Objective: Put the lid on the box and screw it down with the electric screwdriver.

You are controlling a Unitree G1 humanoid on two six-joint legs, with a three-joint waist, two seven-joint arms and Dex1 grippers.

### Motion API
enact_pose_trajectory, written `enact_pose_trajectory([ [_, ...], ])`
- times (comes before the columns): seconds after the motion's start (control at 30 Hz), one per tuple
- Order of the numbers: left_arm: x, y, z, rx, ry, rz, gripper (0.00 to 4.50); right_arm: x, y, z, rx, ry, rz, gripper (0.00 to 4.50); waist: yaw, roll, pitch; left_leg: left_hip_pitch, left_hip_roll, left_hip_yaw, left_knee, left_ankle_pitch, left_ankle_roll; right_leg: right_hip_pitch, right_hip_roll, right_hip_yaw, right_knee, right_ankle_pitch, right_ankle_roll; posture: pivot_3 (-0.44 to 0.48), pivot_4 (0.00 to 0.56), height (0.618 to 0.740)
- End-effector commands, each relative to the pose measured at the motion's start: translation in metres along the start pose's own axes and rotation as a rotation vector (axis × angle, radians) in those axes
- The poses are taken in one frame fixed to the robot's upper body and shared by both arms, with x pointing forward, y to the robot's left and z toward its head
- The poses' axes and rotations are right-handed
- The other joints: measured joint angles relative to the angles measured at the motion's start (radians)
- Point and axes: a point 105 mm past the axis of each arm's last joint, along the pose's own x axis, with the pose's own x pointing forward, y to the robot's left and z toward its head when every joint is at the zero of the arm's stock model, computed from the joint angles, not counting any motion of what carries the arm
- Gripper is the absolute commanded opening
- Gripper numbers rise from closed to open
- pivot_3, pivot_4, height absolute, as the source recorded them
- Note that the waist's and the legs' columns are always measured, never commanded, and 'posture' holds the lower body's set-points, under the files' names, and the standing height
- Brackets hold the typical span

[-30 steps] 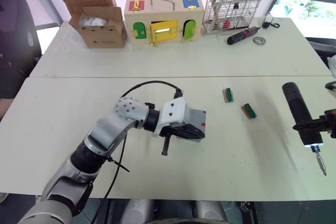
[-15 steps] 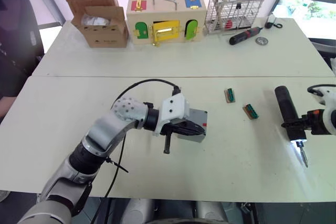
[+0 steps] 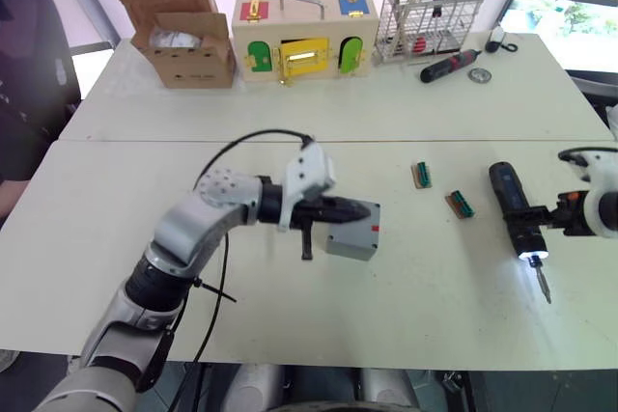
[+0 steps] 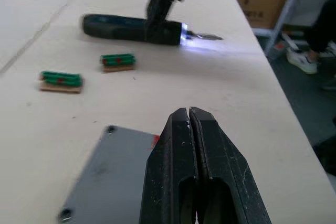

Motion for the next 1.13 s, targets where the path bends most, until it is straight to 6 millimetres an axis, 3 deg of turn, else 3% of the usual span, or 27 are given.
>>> enact_pose_trajectory([
  [0.03,-0.035,0.037,0.038,-0.030,-0.146,0.216,0.00,-0.030,0.026,0.057,-0.092,-0.328,-0.032,4.48,-0.004,-0.002,0.000,0.000,0.000,0.000,0.000,0.000,0.000,0.000,0.000,0.000,0.000,0.000,0.000,0.000,0.150,0.737],
  [0.1,-0.047,0.045,0.041,-0.009,-0.149,0.267,0.00,-0.030,0.046,0.063,-0.123,-0.426,-0.022,4.48,-0.007,-0.006,-0.001,0.001,0.002,-0.001,-0.001,0.000,-0.001,0.000,0.001,-0.001,0.001,0.000,0.000,0.000,0.150,0.737],
  [0.23,-0.079,0.068,0.039,0.034,-0.189,0.507,0.00,-0.039,0.094,0.067,-0.126,-0.837,-0.011,4.48,0.001,-0.010,-0.003,0.002,0.001,-0.003,-0.003,0.000,-0.001,0.000,0.001,-0.002,0.002,0.000,0.000,0.000,0.150,0.737],
  [0.4,-0.090,0.072,-0.007,-0.044,-0.089,0.644,0.00,-0.046,0.115,0.030,-0.139,-1.103,-0.095,4.48,0.021,-0.010,-0.003,0.002,-0.003,-0.004,-0.001,0.000,-0.001,0.001,-0.001,0.000,0.003,0.000,0.000,0.000,0.150,0.737],
  [0.53,-0.094,0.051,-0.037,-0.168,-0.096,0.622,0.00,-0.039,0.127,-0.003,-0.058,-1.076,0.006,4.48,0.017,-0.010,-0.003,0.004,-0.003,-0.003,0.001,0.001,-0.001,0.004,0.000,0.001,0.003,0.000,0.000,0.000,0.150,0.737],
  [0.63,-0.101,0.026,-0.058,-0.260,-0.059,0.598,0.00,-0.031,0.143,-0.035,-0.056,-0.964,0.160,4.48,0.008,-0.010,-0.003,0.005,-0.001,-0.003,-0.001,0.001,-0.002,0.003,0.001,0.001,0.003,0.000,0.000,0.000,0.150,0.737],
  [0.8,-0.106,-0.009,-0.088,-0.325,0.039,0.548,0.00,-0.020,0.161,-0.070,-0.055,-0.818,0.318,4.48,-0.006,-0.009,-0.003,0.006,0.001,-0.003,-0.003,0.001,-0.003,0.004,0.002,0.002,0.003,0.000,0.000,0.000,0.150,0.737],
  [0.97,-0.106,-0.018,-0.095,-0.347,0.049,0.543,0.00,-0.007,0.165,-0.078,-0.085,-0.741,0.383,4.48,0.015,-0.009,-0.004,0.009,0.000,-0.007,-0.003,-0.001,0.002,0.006,0.002,0.000,0.001,0.000,-0.001,0.000,0.150,0.737],
  [1.13,-0.105,-0.019,-0.095,-0.368,0.045,0.525,0.00,-0.007,0.162,-0.075,-0.112,-0.712,0.406,4.48,0.016,-0.009,-0.004,0.010,0.000,-0.006,-0.003,-0.001,0.002,0.008,0.001,0.001,0.001,0.000,-0.001,0.000,0.150,0.737],
])
